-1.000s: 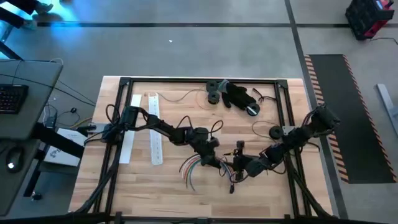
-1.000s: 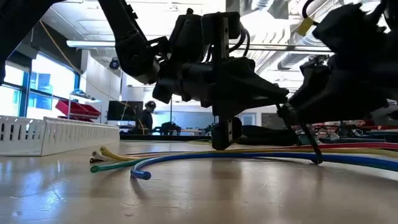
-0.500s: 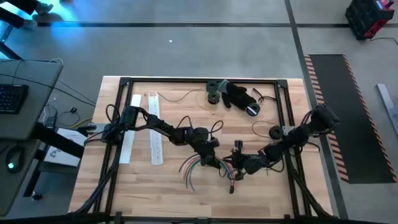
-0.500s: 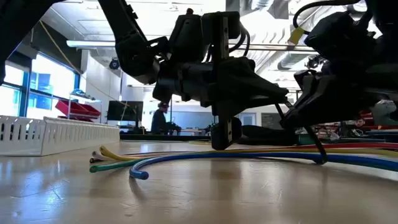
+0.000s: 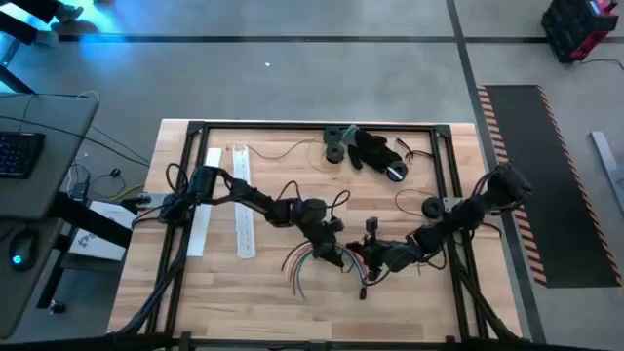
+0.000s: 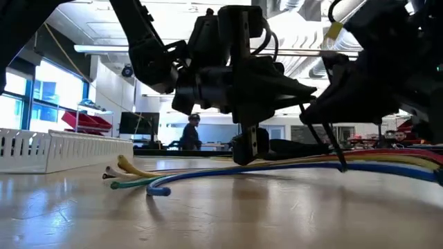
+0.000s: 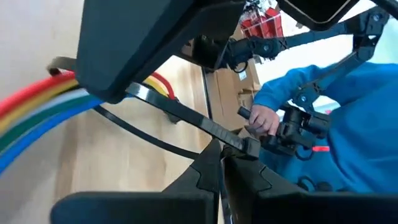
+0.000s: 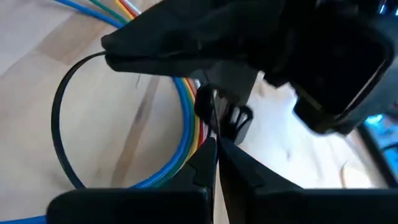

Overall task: Ziptie cables
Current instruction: Wrap the cables together using a black zip tie

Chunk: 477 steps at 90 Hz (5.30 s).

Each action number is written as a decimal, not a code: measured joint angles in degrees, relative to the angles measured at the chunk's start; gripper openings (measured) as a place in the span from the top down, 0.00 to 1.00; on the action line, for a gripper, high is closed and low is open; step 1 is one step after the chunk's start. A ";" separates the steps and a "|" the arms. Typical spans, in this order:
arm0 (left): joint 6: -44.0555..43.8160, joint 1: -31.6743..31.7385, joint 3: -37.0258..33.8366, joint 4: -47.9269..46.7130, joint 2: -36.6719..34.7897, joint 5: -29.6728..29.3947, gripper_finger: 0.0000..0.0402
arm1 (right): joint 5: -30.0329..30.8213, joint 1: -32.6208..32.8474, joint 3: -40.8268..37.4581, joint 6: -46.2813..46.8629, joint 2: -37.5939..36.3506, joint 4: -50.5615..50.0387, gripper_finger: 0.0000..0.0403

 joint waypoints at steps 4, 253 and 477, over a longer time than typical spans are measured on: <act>-0.38 0.02 0.00 0.15 0.00 0.15 1.00 | -0.29 0.00 0.01 -1.19 0.00 0.23 1.00; 1.20 0.06 0.04 1.08 -0.04 -3.17 1.00 | -7.48 -1.66 11.41 19.28 -0.02 -20.60 0.99; 25.07 -5.93 7.15 -20.47 -1.09 -16.88 1.00 | -3.21 6.36 -9.46 91.80 -4.70 -8.48 0.73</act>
